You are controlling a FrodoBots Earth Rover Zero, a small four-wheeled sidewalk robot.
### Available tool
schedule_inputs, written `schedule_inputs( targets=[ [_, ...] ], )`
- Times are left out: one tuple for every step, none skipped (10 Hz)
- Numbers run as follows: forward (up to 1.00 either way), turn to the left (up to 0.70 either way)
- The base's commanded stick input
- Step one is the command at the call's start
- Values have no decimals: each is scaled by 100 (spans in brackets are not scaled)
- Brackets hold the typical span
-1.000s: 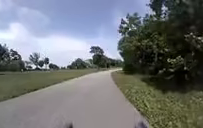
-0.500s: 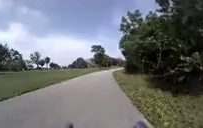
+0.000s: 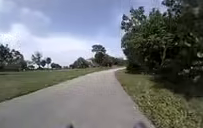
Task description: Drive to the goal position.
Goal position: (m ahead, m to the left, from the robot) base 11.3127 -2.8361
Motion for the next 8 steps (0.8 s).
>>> schedule_inputs(
  targets=[
    [70, 0],
    [70, 0],
    [70, 0],
    [70, 0],
    [70, 0],
    [70, 0],
    [70, 0],
    [70, 0]
  ],
)
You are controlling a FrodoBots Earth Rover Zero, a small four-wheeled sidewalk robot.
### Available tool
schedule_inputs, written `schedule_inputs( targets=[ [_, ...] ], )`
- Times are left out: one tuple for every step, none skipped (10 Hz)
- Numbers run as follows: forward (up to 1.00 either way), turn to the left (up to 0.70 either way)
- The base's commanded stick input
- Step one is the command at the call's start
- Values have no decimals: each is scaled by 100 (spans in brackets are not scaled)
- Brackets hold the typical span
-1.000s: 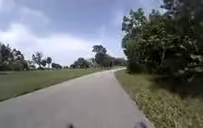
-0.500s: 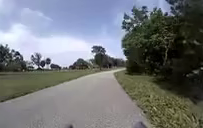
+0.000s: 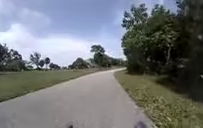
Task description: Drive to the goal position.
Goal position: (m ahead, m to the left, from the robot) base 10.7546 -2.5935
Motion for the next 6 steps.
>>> schedule_inputs(
  targets=[
    [70, 0],
    [70, 0],
    [70, 0],
    [70, 0],
    [70, 0],
    [70, 0]
  ],
)
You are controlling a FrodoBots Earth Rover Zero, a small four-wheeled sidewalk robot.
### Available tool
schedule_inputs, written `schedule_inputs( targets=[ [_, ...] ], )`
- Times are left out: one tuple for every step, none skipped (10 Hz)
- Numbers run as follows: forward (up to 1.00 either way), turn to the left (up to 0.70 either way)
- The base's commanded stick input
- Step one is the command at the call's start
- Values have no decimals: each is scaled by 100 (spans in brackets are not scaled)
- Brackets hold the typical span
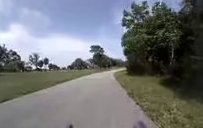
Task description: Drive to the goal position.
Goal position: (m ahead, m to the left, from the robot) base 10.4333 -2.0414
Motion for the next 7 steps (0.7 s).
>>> schedule_inputs(
  targets=[
    [70, 0],
    [70, 0],
    [70, 0],
    [70, 0],
    [70, 0],
    [70, 0],
    [70, 0]
  ],
)
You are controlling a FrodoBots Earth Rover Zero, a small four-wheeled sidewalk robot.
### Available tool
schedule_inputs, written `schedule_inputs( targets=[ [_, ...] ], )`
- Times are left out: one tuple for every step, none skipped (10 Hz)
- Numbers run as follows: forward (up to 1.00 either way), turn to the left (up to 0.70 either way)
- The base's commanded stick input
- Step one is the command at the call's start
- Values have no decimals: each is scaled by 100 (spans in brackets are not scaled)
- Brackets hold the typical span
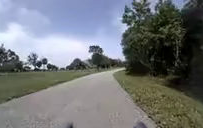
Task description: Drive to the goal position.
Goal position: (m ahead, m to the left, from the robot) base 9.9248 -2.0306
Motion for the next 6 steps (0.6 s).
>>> schedule_inputs(
  targets=[
    [70, 0],
    [70, 0],
    [70, 0],
    [70, 0],
    [70, 0],
    [70, 0]
  ],
)
